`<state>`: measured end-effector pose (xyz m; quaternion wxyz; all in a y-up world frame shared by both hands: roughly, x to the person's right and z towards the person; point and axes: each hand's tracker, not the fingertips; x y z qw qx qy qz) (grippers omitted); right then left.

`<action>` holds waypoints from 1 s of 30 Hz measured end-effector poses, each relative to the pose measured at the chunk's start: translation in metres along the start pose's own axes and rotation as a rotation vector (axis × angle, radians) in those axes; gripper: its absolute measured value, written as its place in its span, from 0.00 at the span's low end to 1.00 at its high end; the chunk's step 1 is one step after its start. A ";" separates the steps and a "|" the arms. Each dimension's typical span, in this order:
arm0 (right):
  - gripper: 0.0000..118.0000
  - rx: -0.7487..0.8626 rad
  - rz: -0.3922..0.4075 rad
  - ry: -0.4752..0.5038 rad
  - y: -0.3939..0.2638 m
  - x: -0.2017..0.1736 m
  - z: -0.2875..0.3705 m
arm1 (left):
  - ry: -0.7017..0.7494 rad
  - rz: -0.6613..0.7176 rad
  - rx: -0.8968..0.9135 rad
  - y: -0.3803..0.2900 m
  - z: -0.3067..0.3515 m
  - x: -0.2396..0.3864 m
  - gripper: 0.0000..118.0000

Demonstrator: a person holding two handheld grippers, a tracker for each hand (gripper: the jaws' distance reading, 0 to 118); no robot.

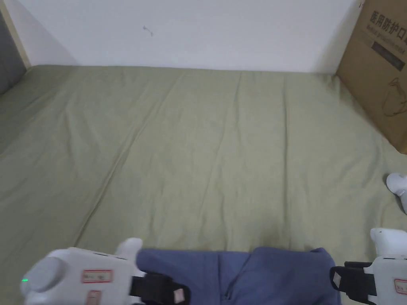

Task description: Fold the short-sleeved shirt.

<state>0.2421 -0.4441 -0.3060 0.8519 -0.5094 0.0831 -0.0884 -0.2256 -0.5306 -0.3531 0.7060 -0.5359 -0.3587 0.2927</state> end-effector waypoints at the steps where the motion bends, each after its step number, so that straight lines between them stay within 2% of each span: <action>1: 0.00 0.001 0.000 0.001 0.001 -0.002 -0.001 | 0.006 0.010 0.035 0.001 0.022 -0.010 0.03; 2: 0.00 0.001 0.001 0.002 0.002 -0.003 -0.002 | 0.009 0.028 0.061 0.001 0.040 -0.021 0.07; 3: 0.00 -0.001 0.002 0.004 0.004 -0.004 -0.003 | 0.018 0.059 0.089 0.000 0.057 -0.035 0.18; 5: 0.00 -0.006 0.007 0.008 0.005 -0.008 -0.006 | 0.047 0.128 0.114 -0.003 0.076 -0.050 0.65; 6: 0.00 -0.009 0.012 0.011 0.005 -0.011 -0.007 | 0.067 0.140 0.118 -0.005 0.081 -0.061 0.85; 7: 0.00 -0.013 0.017 0.012 0.005 -0.013 -0.008 | 0.079 0.143 0.122 -0.007 0.084 -0.069 1.00; 11: 0.00 -0.030 0.032 0.013 0.004 -0.023 -0.011 | 0.021 0.225 0.125 -0.006 0.068 -0.098 1.00; 14: 0.00 -0.047 0.024 0.019 0.003 -0.027 -0.013 | -0.180 0.293 0.091 -0.008 0.034 -0.118 1.00; 16: 0.00 -0.054 0.016 0.020 0.004 -0.030 -0.013 | -0.340 0.285 0.118 -0.004 0.025 -0.121 1.00; 18: 0.00 -0.059 0.014 0.022 0.005 -0.032 -0.012 | -0.478 0.392 0.101 -0.006 0.002 -0.127 1.00; 19: 0.00 -0.061 0.016 0.018 0.005 -0.034 -0.011 | -0.507 0.399 0.081 -0.007 -0.009 -0.125 1.00; 21: 0.00 -0.061 0.028 0.004 0.007 -0.037 -0.010 | -0.465 0.302 0.070 -0.004 -0.016 -0.118 1.00; 22: 0.00 -0.060 0.030 0.002 0.008 -0.038 -0.010 | -0.454 0.280 0.079 -0.004 -0.016 -0.118 0.94; 23: 0.00 -0.060 0.030 0.002 0.009 -0.039 -0.010 | -0.450 0.286 0.085 -0.004 -0.015 -0.120 0.78; 25: 0.00 -0.065 0.031 0.005 0.010 -0.041 -0.011 | -0.286 0.306 0.124 -0.002 -0.009 -0.141 0.09; 26: 0.00 -0.071 0.030 0.000 0.010 -0.042 -0.012 | -0.093 0.285 0.117 -0.006 -0.010 -0.141 0.09; 27: 0.00 -0.074 0.029 -0.003 0.010 -0.042 -0.014 | -0.094 0.280 0.107 -0.010 -0.011 -0.143 0.09; 28: 0.00 -0.077 0.027 -0.003 0.010 -0.042 -0.015 | -0.218 0.297 0.149 -0.008 -0.008 -0.134 0.09; 29: 0.00 -0.079 0.025 0.001 0.009 -0.042 -0.015 | -0.176 0.271 0.143 -0.006 -0.004 -0.126 0.09; 30: 0.00 -0.081 0.025 0.007 0.009 -0.042 -0.015 | -0.053 0.207 0.115 -0.004 -0.001 -0.117 0.09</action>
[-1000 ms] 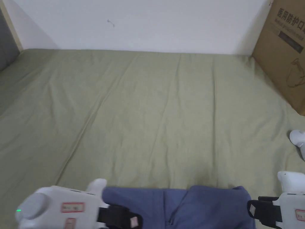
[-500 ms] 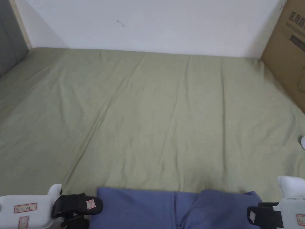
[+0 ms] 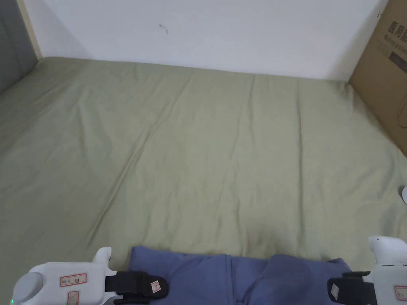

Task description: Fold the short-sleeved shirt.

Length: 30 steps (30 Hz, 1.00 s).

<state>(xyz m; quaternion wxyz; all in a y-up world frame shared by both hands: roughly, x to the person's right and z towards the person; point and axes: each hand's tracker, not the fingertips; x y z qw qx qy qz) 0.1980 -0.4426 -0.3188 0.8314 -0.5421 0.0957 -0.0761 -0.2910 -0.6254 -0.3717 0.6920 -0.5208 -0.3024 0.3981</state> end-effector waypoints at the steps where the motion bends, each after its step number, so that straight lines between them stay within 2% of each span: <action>1: 0.00 0.000 0.002 0.005 0.000 -0.001 0.000 | 0.065 -0.035 -0.010 -0.001 0.003 0.009 0.09; 3: 0.00 0.001 0.012 0.010 0.001 -0.002 0.000 | 0.188 -0.110 0.008 -0.003 0.012 0.040 0.09; 6: 0.00 0.009 0.022 0.012 0.004 -0.003 -0.001 | 0.423 -0.296 0.044 -0.006 0.035 0.079 0.09; 11: 0.00 0.024 0.003 0.058 0.005 0.001 -0.004 | 0.796 -0.365 0.171 -0.007 0.097 0.103 0.09; 14: 0.00 0.030 0.003 0.075 0.001 0.003 -0.005 | 1.019 -0.534 0.231 -0.017 0.109 0.126 0.09; 15: 0.00 0.032 0.001 0.079 0.000 0.003 -0.005 | 1.034 -0.574 0.214 -0.020 0.106 0.133 0.09; 17: 0.00 0.037 -0.004 0.093 -0.002 0.004 -0.005 | 0.959 -0.551 0.195 -0.021 0.100 0.146 0.09; 20: 0.00 0.044 -0.013 0.108 -0.005 0.007 -0.003 | 0.761 -0.466 0.178 -0.017 0.067 0.168 0.09; 25: 0.00 0.051 -0.024 0.106 -0.012 0.014 0.004 | 0.447 -0.327 0.045 -0.009 -0.022 0.183 0.10; 28: 0.00 0.052 -0.035 0.096 -0.016 0.020 0.008 | 0.350 -0.276 -0.068 -0.009 -0.077 0.183 0.13; 29: 0.00 0.051 -0.039 0.094 -0.017 0.022 0.009 | 0.326 -0.286 -0.097 -0.011 -0.089 0.183 0.24; 30: 0.00 0.052 -0.045 0.092 -0.018 0.023 0.010 | 0.308 -0.314 -0.108 -0.014 -0.101 0.186 0.40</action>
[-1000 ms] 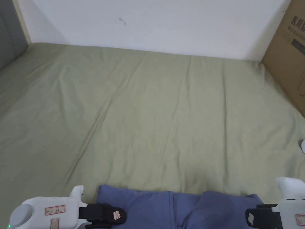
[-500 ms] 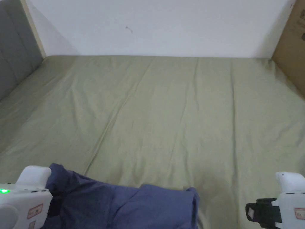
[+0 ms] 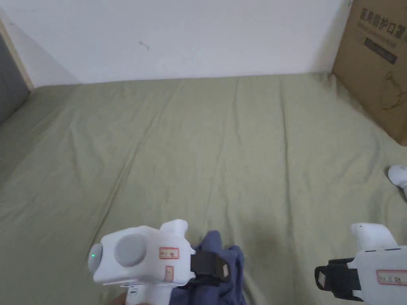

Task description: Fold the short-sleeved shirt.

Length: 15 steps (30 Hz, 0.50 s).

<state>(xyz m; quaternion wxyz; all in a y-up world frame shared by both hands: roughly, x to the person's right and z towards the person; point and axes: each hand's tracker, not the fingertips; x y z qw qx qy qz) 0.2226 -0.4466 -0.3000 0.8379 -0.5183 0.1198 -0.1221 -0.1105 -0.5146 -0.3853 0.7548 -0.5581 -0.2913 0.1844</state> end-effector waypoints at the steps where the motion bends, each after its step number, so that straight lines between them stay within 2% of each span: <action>1: 0.00 0.001 -0.006 0.000 -0.001 0.001 0.001 | -0.005 -0.022 -0.012 -0.001 -0.007 0.004 0.62; 2: 0.00 0.002 -0.013 0.001 -0.001 0.003 0.002 | -0.013 -0.036 -0.023 -0.002 -0.009 0.008 0.74; 4: 0.00 0.005 -0.019 0.001 -0.002 0.004 0.003 | -0.018 -0.044 -0.019 -0.002 -0.003 0.013 0.89; 6: 0.00 0.013 -0.017 -0.001 0.000 0.004 0.003 | -0.003 -0.063 0.010 -0.002 0.013 0.011 0.89; 8: 0.00 0.022 -0.019 -0.002 0.002 0.006 0.002 | 0.086 -0.107 0.082 -0.001 0.037 0.009 0.87; 9: 0.00 0.024 -0.022 -0.003 0.004 0.007 0.001 | 0.120 -0.153 0.125 -0.002 0.050 0.009 0.79; 12: 0.00 0.034 -0.023 -0.005 0.006 0.007 0.002 | 0.156 -0.181 0.141 -0.004 0.066 0.010 0.03; 13: 0.00 0.037 -0.021 -0.007 0.007 0.008 0.003 | 0.157 -0.180 0.151 -0.006 0.067 0.011 0.01; 15: 0.00 0.043 -0.017 -0.007 0.007 0.008 0.004 | 0.063 -0.129 0.134 -0.006 0.060 0.010 0.01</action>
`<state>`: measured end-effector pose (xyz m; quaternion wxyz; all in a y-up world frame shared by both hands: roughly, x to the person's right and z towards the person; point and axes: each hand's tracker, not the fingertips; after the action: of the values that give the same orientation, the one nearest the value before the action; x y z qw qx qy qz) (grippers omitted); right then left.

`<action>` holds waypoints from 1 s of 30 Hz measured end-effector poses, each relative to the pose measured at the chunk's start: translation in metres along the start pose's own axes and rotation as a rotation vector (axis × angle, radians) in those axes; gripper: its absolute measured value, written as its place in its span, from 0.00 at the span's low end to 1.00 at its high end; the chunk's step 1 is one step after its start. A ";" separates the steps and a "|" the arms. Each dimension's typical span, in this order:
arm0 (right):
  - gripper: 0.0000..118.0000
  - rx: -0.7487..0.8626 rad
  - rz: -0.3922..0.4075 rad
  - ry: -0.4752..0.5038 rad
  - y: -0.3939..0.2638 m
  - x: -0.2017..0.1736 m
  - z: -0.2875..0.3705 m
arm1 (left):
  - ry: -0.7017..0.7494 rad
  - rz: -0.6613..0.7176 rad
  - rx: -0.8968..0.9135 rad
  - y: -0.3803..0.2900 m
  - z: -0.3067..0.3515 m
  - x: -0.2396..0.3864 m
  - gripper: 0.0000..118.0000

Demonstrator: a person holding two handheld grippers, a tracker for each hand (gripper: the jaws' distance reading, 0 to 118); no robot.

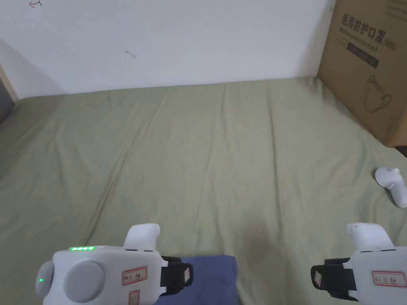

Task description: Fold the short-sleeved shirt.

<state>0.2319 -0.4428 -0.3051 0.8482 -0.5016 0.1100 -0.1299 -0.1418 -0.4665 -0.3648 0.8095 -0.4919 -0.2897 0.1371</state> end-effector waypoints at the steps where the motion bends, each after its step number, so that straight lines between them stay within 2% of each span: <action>1: 0.00 0.002 0.000 -0.001 0.000 0.000 0.001 | -0.040 0.031 -0.030 -0.001 -0.011 0.001 0.01; 5: 0.00 0.006 -0.001 -0.015 -0.002 0.000 0.006 | 0.004 -0.020 -0.185 -0.011 -0.066 0.013 0.01; 8: 0.00 0.005 -0.005 -0.024 -0.004 0.001 0.008 | 0.001 0.004 -0.284 -0.028 -0.110 0.008 0.01; 15: 0.00 -0.005 -0.018 -0.024 -0.007 0.002 0.006 | -0.210 0.142 -0.273 -0.034 -0.121 0.012 0.01; 17: 0.00 0.009 -0.014 0.005 -0.006 0.001 0.008 | -0.296 0.139 -0.236 -0.035 -0.107 0.022 0.01; 20: 0.00 0.052 0.013 0.058 -0.002 -0.005 0.013 | -0.334 0.092 -0.079 -0.028 -0.062 0.030 0.01; 23: 0.00 0.053 0.034 0.164 0.001 -0.017 0.006 | -0.346 0.116 0.070 -0.023 -0.006 0.011 0.01; 27: 0.00 -0.071 0.111 0.262 0.002 -0.052 -0.043 | -0.204 0.183 0.192 -0.028 0.058 -0.039 0.01; 30: 0.00 -0.178 0.128 0.337 -0.004 -0.076 -0.092 | -0.099 0.280 0.230 -0.042 0.084 -0.081 0.01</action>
<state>0.1309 -0.4949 -0.3405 0.7767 -0.5377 0.2932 -0.1474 -0.2598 -0.4674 -0.3253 0.8181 -0.4244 -0.2406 0.3046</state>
